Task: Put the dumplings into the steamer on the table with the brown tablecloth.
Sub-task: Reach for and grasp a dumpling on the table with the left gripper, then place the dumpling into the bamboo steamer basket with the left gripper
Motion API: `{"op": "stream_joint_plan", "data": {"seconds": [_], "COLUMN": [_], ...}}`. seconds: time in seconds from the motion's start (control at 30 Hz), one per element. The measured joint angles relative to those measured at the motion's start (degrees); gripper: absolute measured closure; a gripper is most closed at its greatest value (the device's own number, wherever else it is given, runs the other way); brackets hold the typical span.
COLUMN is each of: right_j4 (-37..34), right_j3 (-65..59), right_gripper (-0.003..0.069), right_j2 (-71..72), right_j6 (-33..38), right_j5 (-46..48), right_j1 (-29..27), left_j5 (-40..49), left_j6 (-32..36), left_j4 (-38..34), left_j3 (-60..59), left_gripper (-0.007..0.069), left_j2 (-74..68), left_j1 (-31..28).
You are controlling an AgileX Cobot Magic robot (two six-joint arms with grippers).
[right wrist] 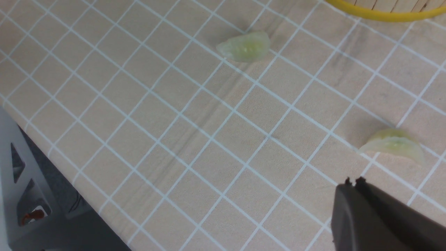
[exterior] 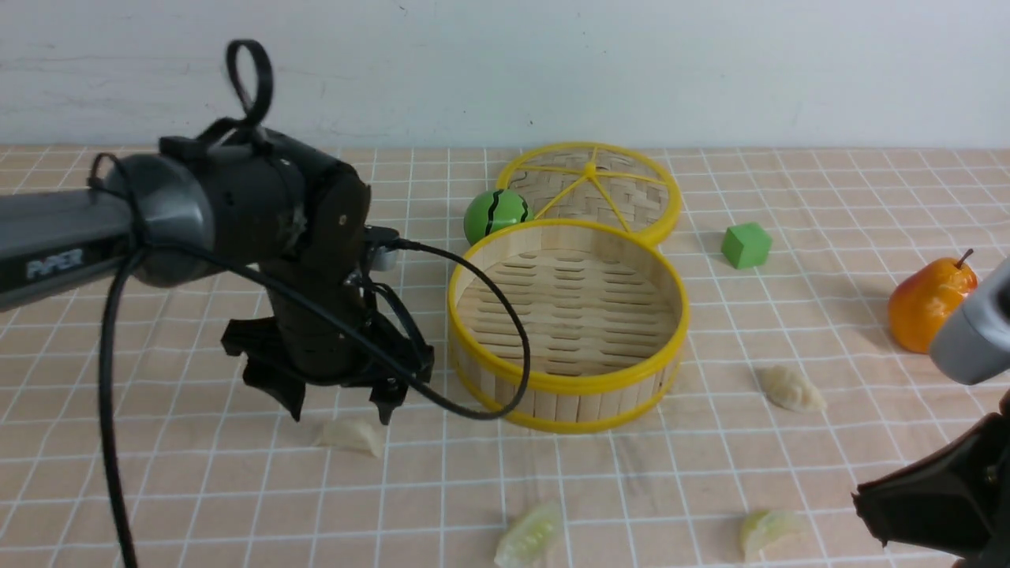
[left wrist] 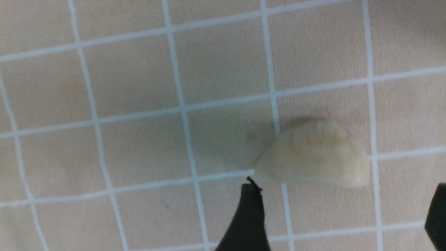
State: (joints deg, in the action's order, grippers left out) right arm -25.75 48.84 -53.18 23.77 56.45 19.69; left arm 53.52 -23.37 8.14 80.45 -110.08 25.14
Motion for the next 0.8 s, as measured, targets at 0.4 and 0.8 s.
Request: {"op": "stream_joint_plan", "data": {"seconds": [0.4,0.8], "right_j4": [0.9,0.9], "right_j3": [0.0,0.0], "right_gripper": [0.0662,0.0659], "right_j2": [0.0,0.0], "right_j6": [0.1,0.1], "right_j5": [0.1,-0.4], "right_j1": [0.1,0.1], "left_j5": [0.2,2.9], "left_j6": [-0.3,-0.3], "left_j4": [-1.0,0.0], "left_j3": [1.5,1.7], "left_gripper": [0.0082,0.0174], "left_j2": [-6.0,-5.8], "left_j1": [0.0,0.0]}}
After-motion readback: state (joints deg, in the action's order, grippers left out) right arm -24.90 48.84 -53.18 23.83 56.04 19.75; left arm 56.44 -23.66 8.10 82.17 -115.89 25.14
